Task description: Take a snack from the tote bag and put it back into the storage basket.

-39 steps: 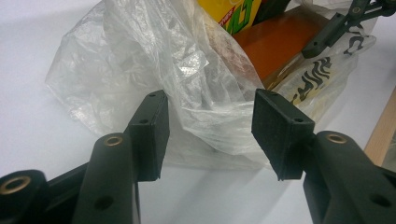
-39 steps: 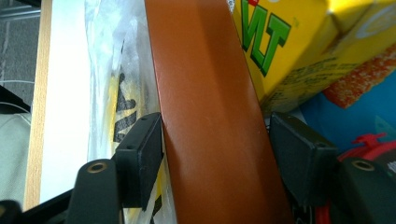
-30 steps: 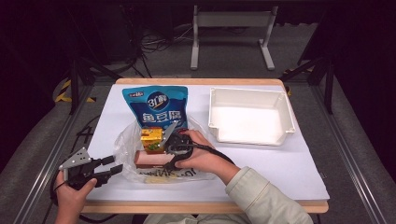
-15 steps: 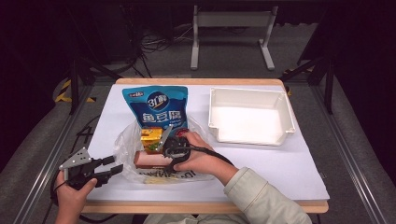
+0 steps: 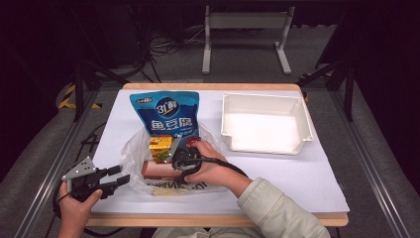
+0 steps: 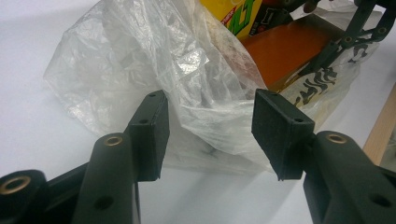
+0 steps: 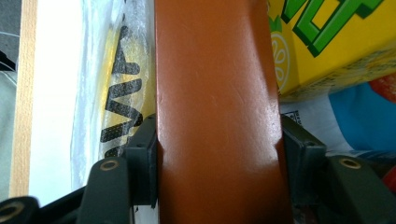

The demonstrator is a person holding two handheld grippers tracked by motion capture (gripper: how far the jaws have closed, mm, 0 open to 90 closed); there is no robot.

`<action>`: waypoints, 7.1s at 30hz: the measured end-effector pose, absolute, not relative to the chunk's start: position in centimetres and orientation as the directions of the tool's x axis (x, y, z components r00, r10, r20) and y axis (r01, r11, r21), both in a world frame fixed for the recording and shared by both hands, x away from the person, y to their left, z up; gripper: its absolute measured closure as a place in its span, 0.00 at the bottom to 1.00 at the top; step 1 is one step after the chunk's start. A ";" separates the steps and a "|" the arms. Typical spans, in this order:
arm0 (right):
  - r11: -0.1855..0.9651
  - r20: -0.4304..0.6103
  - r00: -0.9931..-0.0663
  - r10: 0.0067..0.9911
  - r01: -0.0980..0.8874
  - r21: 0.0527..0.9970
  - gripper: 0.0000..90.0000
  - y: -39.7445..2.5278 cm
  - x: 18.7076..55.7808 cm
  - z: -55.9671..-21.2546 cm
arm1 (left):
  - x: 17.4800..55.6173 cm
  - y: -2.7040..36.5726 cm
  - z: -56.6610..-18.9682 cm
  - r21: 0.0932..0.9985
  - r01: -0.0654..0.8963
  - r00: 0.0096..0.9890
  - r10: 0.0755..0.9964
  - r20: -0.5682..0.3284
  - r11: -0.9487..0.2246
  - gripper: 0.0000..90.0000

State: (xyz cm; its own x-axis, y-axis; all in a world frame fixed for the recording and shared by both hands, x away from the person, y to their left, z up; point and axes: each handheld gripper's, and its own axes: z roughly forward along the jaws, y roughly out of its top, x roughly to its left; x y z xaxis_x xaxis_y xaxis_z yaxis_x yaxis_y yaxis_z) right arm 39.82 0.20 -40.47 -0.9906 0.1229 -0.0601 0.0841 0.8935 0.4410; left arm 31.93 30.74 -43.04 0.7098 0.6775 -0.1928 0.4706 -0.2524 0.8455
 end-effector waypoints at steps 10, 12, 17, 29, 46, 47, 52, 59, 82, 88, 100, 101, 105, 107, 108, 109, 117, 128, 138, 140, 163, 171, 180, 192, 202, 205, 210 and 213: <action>0.876 -0.099 -0.987 0.127 0.065 0.477 0.47 -0.6 39.4 -39.0 | 31.9 30.7 -43.0 0.846 0.468 0.711 0.677 -0.189 -0.256 0.52; 0.870 -0.098 -0.986 0.133 0.069 0.488 0.47 -0.9 39.4 -38.6 | 31.9 30.6 -43.0 0.845 0.469 0.712 0.676 -0.189 -0.257 0.52; 0.859 -0.097 -0.986 0.138 0.071 0.507 0.47 -1.3 39.5 -38.0 | 31.9 30.6 -43.0 0.844 0.470 0.712 0.676 -0.189 -0.258 0.52; 0.804 -0.086 -0.986 0.144 0.066 0.591 0.47 -1.6 39.4 -36.0 | 32.0 30.6 -43.1 0.844 0.471 0.712 0.675 -0.192 -0.257 0.52; 0.743 -0.090 -0.981 0.174 0.071 0.666 0.47 -1.6 39.2 -34.4 | 32.1 30.5 -43.1 0.842 0.468 0.719 0.669 -0.187 -0.268 0.52; 0.740 -0.089 -0.980 0.176 0.072 0.669 0.47 -1.6 39.2 -34.2 | 32.1 30.5 -43.1 0.842 0.468 0.719 0.669 -0.187 -0.268 0.52; 0.729 -0.091 -0.981 0.172 0.064 0.682 0.47 -1.3 39.0 -33.8 | 32.0 30.5 -43.1 0.841 0.472 0.718 0.669 -0.192 -0.265 0.52; 0.707 -0.083 -0.983 0.162 0.057 0.705 0.47 -0.9 38.7 -32.9 | 32.1 30.5 -43.1 0.840 0.471 0.719 0.669 -0.189 -0.269 0.52; 0.675 -0.087 -0.981 0.176 0.056 0.736 0.47 -4.0 38.8 -29.6 | 32.2 30.5 -43.0 0.842 0.463 0.709 0.685 -0.166 -0.275 0.29; 0.665 -0.087 -0.976 0.198 0.069 0.743 0.47 -5.5 39.1 -28.9 | 32.2 30.5 -43.0 0.849 0.459 0.707 0.687 -0.169 -0.263 0.23; 0.653 -0.084 -0.968 0.238 0.095 0.752 0.47 -8.3 39.6 -27.6 | 32.2 30.8 -43.0 0.852 0.465 0.669 0.726 -0.158 -0.243 0.04; 0.652 -0.083 -0.967 0.242 0.098 0.752 0.47 -8.6 39.6 -27.5 | 32.2 30.8 -42.9 0.851 0.464 0.671 0.725 -0.156 -0.246 0.04; 0.663 -0.092 -0.965 0.246 0.099 0.742 0.47 -9.3 39.9 -27.2 | 32.2 30.7 -43.0 0.851 0.457 0.681 0.717 -0.148 -0.258 0.03; 0.660 -0.090 -0.963 0.252 0.103 0.744 0.47 -9.8 40.0 -26.9 | 32.2 30.7 -43.0 0.851 0.460 0.674 0.724 -0.148 -0.254 0.02; 0.658 -0.091 -0.962 0.256 0.105 0.746 0.47 -10.1 40.1 -26.8 | 32.2 30.6 -43.0 0.850 0.463 0.667 0.730 -0.150 -0.249 0.02; 0.657 -0.090 -0.962 0.260 0.108 0.746 0.47 -10.3 40.2 -26.8 | 32.2 30.7 -42.9 0.850 0.464 0.667 0.730 -0.149 -0.250 0.02; 0.659 -0.095 -0.957 0.275 0.116 0.743 0.47 -11.9 40.6 -26.4 | 32.2 30.6 -43.0 0.846 0.469 0.667 0.730 -0.151 -0.253 0.02; 0.655 -0.100 -0.945 0.310 0.136 0.743 0.47 -13.9 41.3 -25.6 | 32.2 30.5 -43.0 0.843 0.462 0.683 0.717 -0.140 -0.275 0.02; 0.648 -0.109 -0.929 0.353 0.159 0.745 0.47 -16.0 42.0 -24.8 | 32.2 30.4 -43.0 0.840 0.465 0.676 0.725 -0.134 -0.279 0.02; 0.648 -0.111 -0.928 0.356 0.160 0.744 0.47 -16.2 42.1 -24.8 | 32.2 30.4 -43.1 0.841 0.464 0.677 0.724 -0.134 -0.278 0.02; 0.645 -0.111 -0.928 0.357 0.159 0.747 0.47 -19.8 43.0 -23.9 | 32.1 30.4 -43.0 0.839 0.459 0.679 0.724 -0.120 -0.291 0.02; 0.649 -0.120 -0.913 0.391 0.180 0.739 0.47 -21.4 43.6 -23.7 | 32.1 30.4 -43.0 0.840 0.458 0.678 0.726 -0.118 -0.291 0.02; 0.645 -0.119 -0.894 0.432 0.215 0.733 0.47 -22.8 45.2 -24.0 | 32.0 30.4 -43.1 0.835 0.465 0.678 0.725 -0.122 -0.295 0.02; 0.651 -0.112 -0.882 0.458 0.247 0.718 0.47 -24.1 47.5 -25.1 | 31.2 30.6 -43.2 0.832 0.460 0.691 0.714 -0.116 -0.310 0.02; 0.665 -0.109 -0.873 0.474 0.274 0.695 0.47 -24.9 49.3 -26.3 | 31.1 30.6 -43.3 0.831 0.461 0.692 0.712 -0.119 -0.310 0.02; 0.665 -0.103 -0.867 0.487 0.292 0.687 0.47 -25.3 49.9 -26.8 | 31.1 30.6 -43.3 0.832 0.462 0.690 0.713 -0.120 -0.308 0.02; 0.671 -0.103 -0.858 0.503 0.313 0.672 0.47 -25.9 50.7 -27.5 | 31.2 30.6 -43.4 0.835 0.460 0.691 0.713 -0.123 -0.301 0.02; 0.673 -0.103 -0.857 0.505 0.316 0.668 0.47 -26.0 51.0 -27.9 | 31.2 30.7 -43.4 0.835 0.462 0.690 0.713 -0.127 -0.299 0.02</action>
